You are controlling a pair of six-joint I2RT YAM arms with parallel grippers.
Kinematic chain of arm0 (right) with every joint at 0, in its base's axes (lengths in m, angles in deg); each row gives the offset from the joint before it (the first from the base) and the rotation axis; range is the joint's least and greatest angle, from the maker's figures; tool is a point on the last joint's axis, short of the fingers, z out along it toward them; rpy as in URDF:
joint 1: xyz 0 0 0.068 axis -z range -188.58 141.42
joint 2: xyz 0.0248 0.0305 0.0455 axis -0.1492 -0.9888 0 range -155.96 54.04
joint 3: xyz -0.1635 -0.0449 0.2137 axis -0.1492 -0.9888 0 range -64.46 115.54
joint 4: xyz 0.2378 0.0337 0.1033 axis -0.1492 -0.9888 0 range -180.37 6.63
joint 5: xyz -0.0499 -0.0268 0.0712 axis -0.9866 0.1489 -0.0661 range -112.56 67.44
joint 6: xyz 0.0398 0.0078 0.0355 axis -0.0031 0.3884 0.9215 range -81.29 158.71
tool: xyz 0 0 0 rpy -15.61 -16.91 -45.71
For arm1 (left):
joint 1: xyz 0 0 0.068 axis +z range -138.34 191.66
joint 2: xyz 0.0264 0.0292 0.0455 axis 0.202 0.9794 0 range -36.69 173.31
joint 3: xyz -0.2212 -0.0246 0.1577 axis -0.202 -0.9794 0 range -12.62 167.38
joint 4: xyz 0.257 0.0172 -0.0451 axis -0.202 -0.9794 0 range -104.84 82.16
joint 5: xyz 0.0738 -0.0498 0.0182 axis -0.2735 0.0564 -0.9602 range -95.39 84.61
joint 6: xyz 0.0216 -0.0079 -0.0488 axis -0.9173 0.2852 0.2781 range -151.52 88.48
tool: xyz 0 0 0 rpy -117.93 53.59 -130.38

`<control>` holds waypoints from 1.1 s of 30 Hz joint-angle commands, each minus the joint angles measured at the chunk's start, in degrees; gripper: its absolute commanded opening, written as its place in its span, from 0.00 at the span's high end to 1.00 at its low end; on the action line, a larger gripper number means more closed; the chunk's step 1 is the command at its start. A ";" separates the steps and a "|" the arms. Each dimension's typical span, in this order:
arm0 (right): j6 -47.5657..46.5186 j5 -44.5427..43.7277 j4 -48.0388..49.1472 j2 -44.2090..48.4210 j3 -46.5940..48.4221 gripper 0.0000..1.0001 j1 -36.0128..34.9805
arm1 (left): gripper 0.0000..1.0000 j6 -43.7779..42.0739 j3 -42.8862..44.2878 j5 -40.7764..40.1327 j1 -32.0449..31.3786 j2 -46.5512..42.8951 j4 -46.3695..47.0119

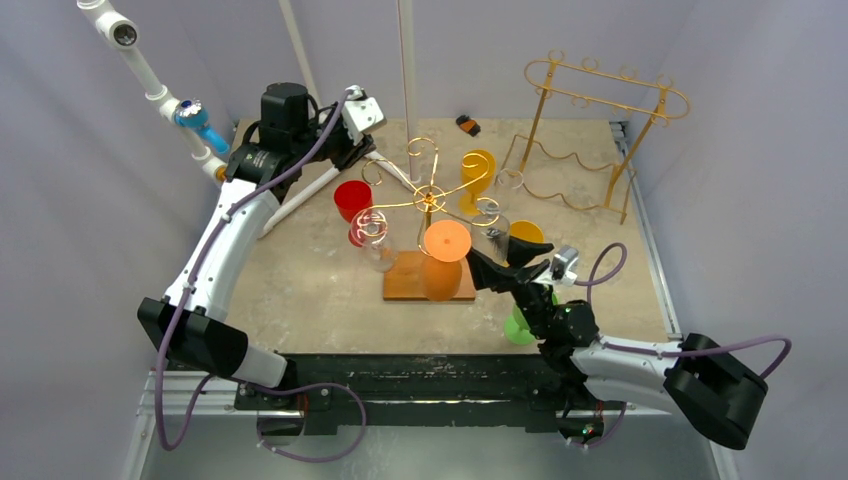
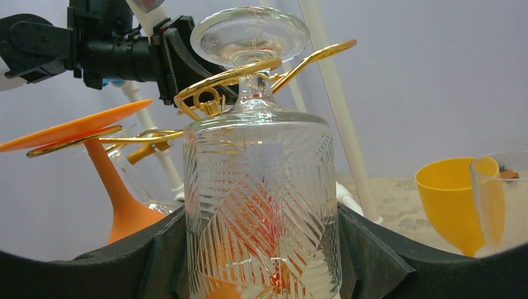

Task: Place the wine glass upside down on the wine glass rack
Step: Turn the wine glass upside down at the wine rack.

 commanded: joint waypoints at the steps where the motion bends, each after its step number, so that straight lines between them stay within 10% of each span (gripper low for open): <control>1: 0.72 -3.93 1.52 0.51 2.55 1.00 0.10 | 0.66 -0.20 0.85 0.34 -0.41 -1.67 0.33; 7: 1.50 -5.90 -8.47 3.83 4.63 0.60 0.13 | 0.62 0.31 1.43 1.06 -0.41 -2.69 -0.02; 21: 2.85 -7.11 -24.96 9.71 7.69 0.02 0.14 | 0.56 2.29 2.57 3.33 -0.41 -3.92 -0.57; 33: 4.40 -5.14 -30.80 16.21 8.71 0.02 0.13 | 0.55 3.76 2.99 6.39 -0.49 -4.07 -2.71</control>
